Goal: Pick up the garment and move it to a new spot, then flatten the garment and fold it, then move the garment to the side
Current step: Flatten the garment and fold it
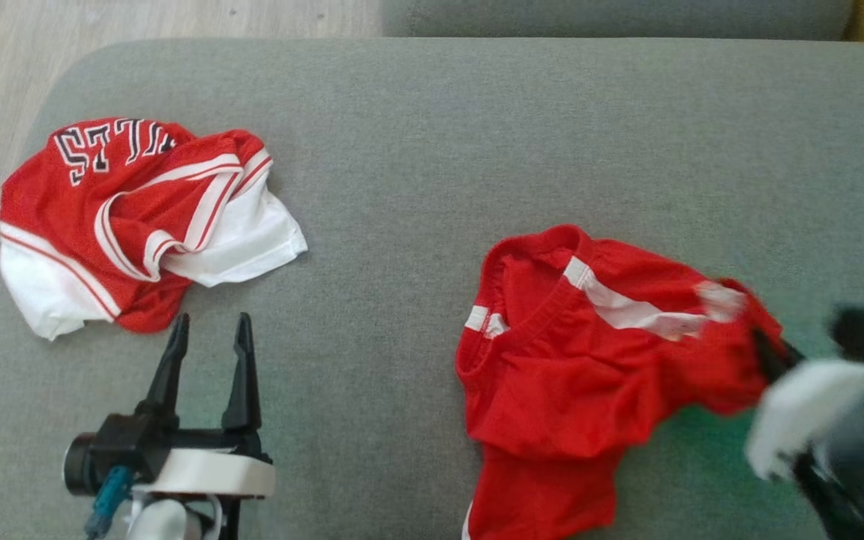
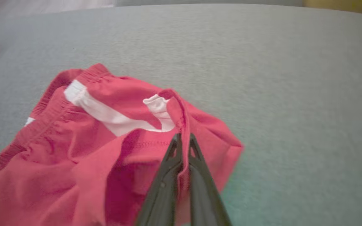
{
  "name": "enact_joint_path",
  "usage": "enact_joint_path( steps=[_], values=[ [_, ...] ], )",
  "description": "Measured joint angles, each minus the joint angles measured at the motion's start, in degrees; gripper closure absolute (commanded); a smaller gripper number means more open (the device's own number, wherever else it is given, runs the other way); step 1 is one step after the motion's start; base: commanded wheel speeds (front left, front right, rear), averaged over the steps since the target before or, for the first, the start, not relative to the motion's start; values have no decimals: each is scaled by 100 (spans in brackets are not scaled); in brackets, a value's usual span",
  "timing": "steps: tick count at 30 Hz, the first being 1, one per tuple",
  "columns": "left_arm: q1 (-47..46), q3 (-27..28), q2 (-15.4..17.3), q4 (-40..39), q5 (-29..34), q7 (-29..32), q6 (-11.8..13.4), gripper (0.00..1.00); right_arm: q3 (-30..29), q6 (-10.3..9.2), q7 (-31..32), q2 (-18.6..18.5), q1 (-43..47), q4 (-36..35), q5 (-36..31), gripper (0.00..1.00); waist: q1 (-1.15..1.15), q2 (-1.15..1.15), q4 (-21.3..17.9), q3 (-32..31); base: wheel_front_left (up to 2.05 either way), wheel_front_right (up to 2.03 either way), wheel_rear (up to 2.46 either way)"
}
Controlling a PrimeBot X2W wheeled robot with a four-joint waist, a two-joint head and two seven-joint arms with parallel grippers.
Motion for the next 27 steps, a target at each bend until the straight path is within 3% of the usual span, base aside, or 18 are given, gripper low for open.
enact_joint_path(
  steps=[3,6,7,8,14,19,23,27],
  values=[
    [3,104,-2,-11,0,0,1,0,-678,0,-257,111,533,-134,145,100,0,0,-72,-33,0,0,0],
    [14,133,1,-35,8,0,1,0,-1272,0,-644,115,908,166,878,100,-1,0,-169,-55,0,0,0],
    [19,141,3,-42,9,0,1,0,-1408,0,-806,118,967,349,1007,63,-1,0,-208,-59,0,0,0],
    [18,142,3,-43,9,0,1,0,-1486,0,-926,121,1001,531,1098,0,0,0,-247,-63,0,0,0],
    [19,144,23,-44,15,0,-1,0,-1594,0,-1866,148,1014,1223,1329,0,0,0,-404,-92,0,0,0],
    [19,142,43,-43,62,0,-1,0,-1563,0,-3019,154,885,1099,1251,0,0,0,-409,-128,0,0,0],
    [21,136,66,-36,66,0,0,0,-1036,0,-3671,149,568,571,833,0,0,0,-383,-180,0,0,0],
    [49,120,89,-44,100,0,2,0,-287,0,-3750,149,539,196,487,0,0,0,-341,-243,0,0,0]
  ],
)
